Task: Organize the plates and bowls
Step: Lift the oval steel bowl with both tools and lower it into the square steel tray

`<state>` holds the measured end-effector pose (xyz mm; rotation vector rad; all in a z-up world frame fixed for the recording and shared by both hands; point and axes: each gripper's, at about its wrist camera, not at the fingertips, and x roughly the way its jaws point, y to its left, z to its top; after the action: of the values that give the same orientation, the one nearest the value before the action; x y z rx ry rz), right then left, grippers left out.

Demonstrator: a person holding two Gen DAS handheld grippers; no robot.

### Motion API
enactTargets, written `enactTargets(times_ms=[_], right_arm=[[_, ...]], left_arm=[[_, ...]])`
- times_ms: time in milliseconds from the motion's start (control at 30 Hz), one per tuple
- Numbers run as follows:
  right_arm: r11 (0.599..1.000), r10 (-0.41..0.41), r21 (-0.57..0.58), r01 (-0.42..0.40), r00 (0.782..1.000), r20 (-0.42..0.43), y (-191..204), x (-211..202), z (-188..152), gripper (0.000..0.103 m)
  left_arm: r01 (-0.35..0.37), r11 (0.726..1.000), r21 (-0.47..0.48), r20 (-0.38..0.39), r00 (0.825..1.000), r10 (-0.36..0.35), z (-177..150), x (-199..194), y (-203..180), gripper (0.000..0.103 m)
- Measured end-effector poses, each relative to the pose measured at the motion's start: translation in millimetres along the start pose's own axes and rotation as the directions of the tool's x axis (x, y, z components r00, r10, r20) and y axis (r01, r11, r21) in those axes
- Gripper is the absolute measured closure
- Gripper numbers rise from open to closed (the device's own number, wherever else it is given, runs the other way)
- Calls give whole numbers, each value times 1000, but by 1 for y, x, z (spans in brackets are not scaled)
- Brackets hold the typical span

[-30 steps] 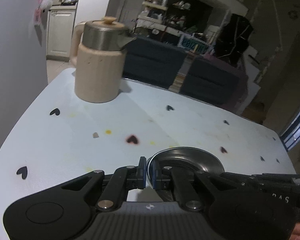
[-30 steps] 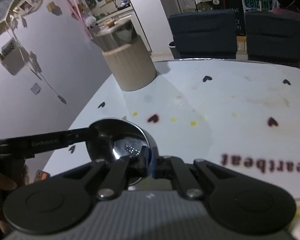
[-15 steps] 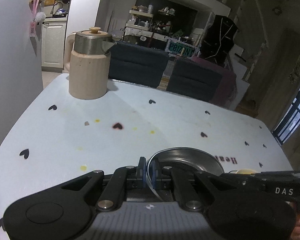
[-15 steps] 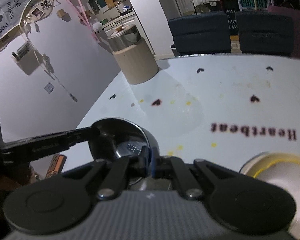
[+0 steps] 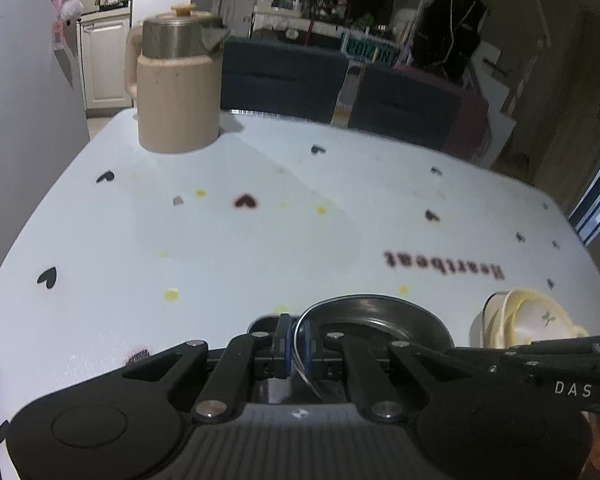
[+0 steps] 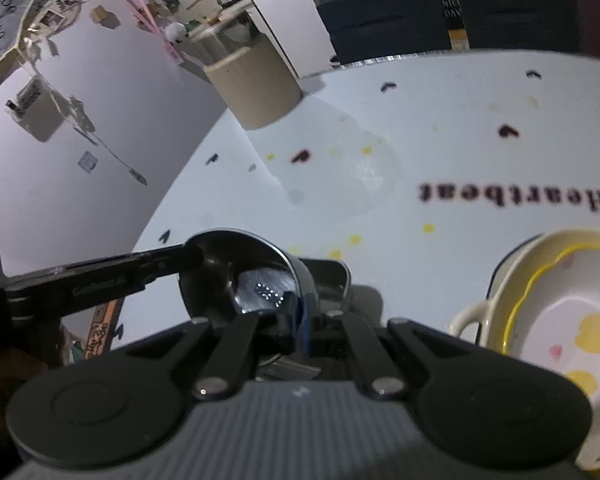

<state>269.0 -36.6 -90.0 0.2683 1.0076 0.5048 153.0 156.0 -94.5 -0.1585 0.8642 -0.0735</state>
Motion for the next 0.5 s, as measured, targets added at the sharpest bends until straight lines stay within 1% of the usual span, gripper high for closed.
enactTargets(times_ms=[133, 367, 500], right_arm=[[1000, -19, 3, 19, 1000, -22, -1, 8, -4, 99], [1000, -25, 12, 25, 999, -48, 1, 23, -5, 99], [999, -30, 9, 30, 997, -65, 1, 32, -1, 99]], left_arm=[[-17, 1000, 8, -28, 999, 17, -1, 9, 1, 97], [-33, 999, 4, -67, 997, 34, -3, 20, 8, 97], [-43, 999, 4, -81, 996, 43, -3, 25, 11, 97]])
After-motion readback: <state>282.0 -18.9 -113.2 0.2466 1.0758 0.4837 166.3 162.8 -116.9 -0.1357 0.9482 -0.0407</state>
